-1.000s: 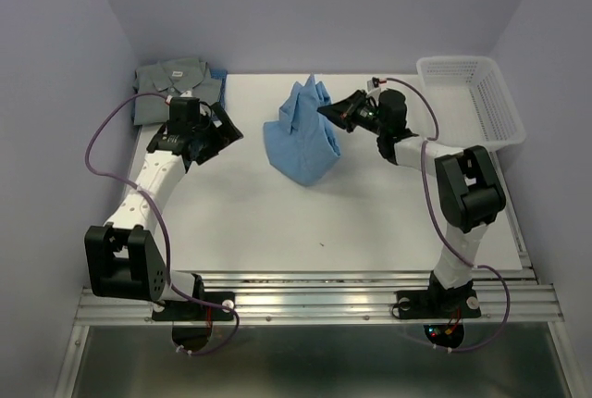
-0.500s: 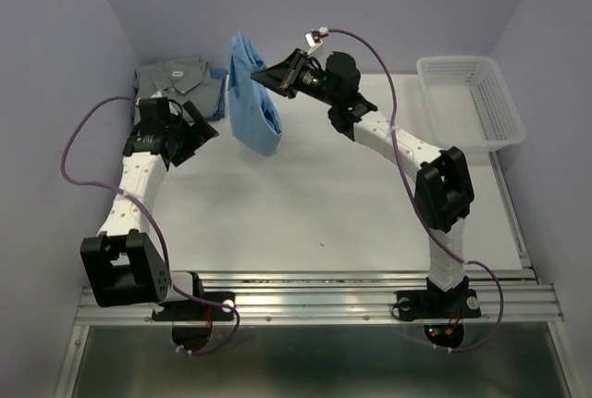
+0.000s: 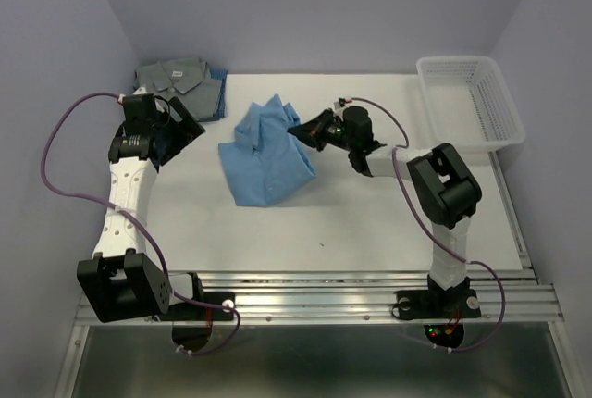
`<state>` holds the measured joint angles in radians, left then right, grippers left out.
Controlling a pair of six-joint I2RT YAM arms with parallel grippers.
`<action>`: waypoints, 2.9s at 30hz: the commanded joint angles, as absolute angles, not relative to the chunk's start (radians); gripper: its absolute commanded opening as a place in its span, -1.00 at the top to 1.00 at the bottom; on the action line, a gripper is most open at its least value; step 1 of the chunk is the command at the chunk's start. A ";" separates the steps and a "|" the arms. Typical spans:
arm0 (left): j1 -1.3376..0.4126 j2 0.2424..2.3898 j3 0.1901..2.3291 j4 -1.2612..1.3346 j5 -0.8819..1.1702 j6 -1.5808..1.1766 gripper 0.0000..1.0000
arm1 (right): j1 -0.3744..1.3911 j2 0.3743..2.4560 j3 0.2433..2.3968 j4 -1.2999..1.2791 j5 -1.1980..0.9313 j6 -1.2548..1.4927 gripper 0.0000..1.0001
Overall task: Fold and stack the long sleeve shirts
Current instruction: Fold the shirt
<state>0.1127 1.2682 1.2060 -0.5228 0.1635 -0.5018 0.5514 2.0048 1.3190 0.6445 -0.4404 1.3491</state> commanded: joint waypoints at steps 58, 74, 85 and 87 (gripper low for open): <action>-0.233 1.800 1.333 -0.018 0.333 -0.388 1.00 | 0.419 1.833 1.384 -0.095 0.092 0.405 0.99; -0.281 1.949 1.489 -0.032 0.319 -0.354 1.00 | 0.325 1.718 1.158 -0.081 0.137 0.500 0.99; -0.278 2.144 1.660 -0.139 0.241 -0.324 0.35 | 0.295 1.875 1.233 -0.081 0.141 0.485 0.71; -0.278 2.146 1.693 -0.156 0.274 -0.313 0.00 | 0.295 1.858 1.249 -0.086 0.146 0.477 0.35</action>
<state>-0.2905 2.1773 1.6085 -0.1375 0.2802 -0.3473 0.3088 1.8847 1.1866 -0.1020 0.1009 0.4927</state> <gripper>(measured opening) 0.433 0.278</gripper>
